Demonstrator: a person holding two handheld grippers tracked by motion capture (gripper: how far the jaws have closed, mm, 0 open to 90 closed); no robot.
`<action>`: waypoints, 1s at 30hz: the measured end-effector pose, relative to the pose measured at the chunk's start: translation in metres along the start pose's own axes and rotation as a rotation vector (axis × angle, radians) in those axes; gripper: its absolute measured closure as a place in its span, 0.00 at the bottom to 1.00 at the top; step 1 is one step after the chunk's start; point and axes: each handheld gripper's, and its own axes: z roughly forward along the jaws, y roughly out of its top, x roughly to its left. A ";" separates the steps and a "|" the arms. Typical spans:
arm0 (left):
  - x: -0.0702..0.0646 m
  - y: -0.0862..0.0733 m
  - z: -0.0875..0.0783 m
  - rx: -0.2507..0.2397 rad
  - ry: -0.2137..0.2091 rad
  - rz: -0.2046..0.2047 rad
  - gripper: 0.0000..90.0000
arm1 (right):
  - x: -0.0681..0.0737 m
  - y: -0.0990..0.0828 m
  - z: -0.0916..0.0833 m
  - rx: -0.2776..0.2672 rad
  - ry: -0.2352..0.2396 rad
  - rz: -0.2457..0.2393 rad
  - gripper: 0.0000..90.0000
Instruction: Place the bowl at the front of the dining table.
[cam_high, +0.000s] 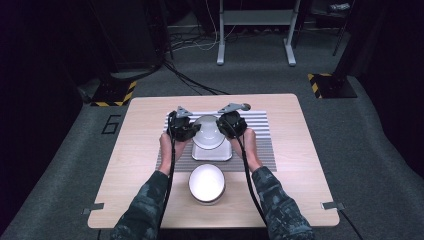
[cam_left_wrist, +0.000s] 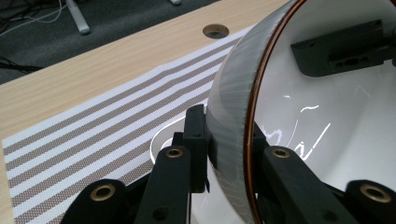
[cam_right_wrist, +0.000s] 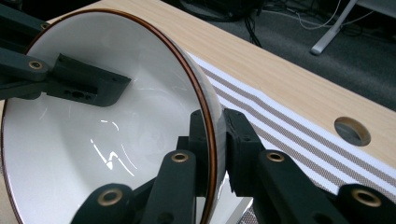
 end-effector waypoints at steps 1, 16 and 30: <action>0.000 0.000 0.002 0.006 -0.002 -0.001 0.87 | -0.001 -0.001 0.002 0.005 0.000 0.003 0.91; 0.005 -0.005 0.021 0.079 -0.023 -0.014 0.87 | -0.012 -0.008 0.022 0.084 0.043 0.063 0.91; 0.009 -0.011 0.036 0.156 -0.048 -0.037 0.87 | -0.018 -0.015 0.036 0.160 0.080 0.102 0.92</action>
